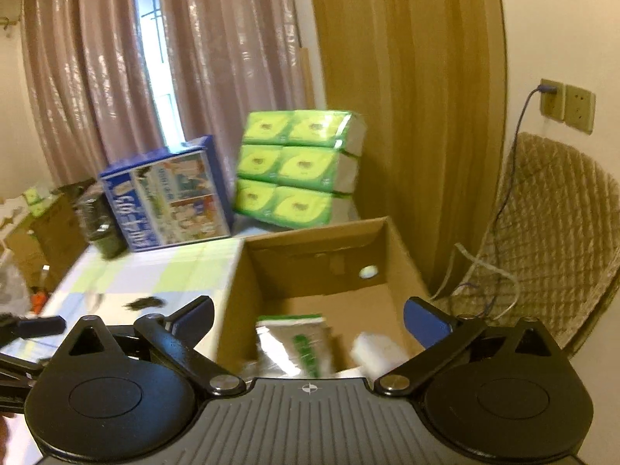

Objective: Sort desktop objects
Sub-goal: 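Lower both items into the box and open both tools to release them, then move both tools back over the table toward the white spoon and black cable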

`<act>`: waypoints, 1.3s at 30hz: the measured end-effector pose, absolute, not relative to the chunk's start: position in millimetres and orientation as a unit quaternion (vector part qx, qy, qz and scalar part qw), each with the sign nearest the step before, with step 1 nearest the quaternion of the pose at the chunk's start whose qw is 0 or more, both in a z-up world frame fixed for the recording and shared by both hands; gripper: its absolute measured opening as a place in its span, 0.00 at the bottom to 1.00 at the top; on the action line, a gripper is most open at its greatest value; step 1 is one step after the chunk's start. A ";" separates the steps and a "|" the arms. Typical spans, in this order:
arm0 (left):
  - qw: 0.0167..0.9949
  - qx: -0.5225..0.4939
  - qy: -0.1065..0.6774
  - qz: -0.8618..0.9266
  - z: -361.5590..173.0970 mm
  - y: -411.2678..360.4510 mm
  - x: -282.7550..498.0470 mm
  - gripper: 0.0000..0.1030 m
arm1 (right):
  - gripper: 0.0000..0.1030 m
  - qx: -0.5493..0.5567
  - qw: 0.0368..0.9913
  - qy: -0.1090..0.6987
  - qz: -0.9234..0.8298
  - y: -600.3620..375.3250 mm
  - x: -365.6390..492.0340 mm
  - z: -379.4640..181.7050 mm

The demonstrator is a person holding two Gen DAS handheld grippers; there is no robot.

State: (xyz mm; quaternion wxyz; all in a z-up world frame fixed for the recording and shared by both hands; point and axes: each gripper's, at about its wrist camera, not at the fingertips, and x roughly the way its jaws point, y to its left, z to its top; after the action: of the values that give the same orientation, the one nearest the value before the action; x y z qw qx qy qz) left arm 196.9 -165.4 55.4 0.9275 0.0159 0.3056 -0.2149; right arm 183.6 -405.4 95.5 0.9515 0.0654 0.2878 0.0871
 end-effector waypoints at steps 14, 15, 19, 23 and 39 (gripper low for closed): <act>0.943 0.025 0.319 -0.093 70.6 -19.4 144.5 0.99 | 0.98 0.030 0.927 0.325 0.183 -274.6 153.2 110.6; 0.944 0.028 0.319 -0.086 71.4 -7.7 143.8 0.99 | 0.98 0.019 0.926 0.324 0.190 -264.5 154.1 109.3; 0.945 0.037 0.319 -0.063 73.9 30.7 145.4 0.99 | 0.98 -0.016 0.924 0.324 0.200 -228.2 158.7 104.0; 0.946 0.044 0.317 -0.050 74.2 60.3 150.4 0.99 | 0.98 -0.052 0.917 0.319 0.232 -201.5 164.8 96.3; 0.931 0.072 0.348 -0.081 8.9 80.3 262.2 0.99 | 0.92 -0.184 0.873 0.336 0.302 -141.8 292.2 7.2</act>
State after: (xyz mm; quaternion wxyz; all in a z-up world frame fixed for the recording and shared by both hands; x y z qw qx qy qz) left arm 262.2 80.3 8.9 0.9313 0.0716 0.3478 -0.0809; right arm 292.2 -141.8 7.2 0.8731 -0.1844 0.3356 0.3017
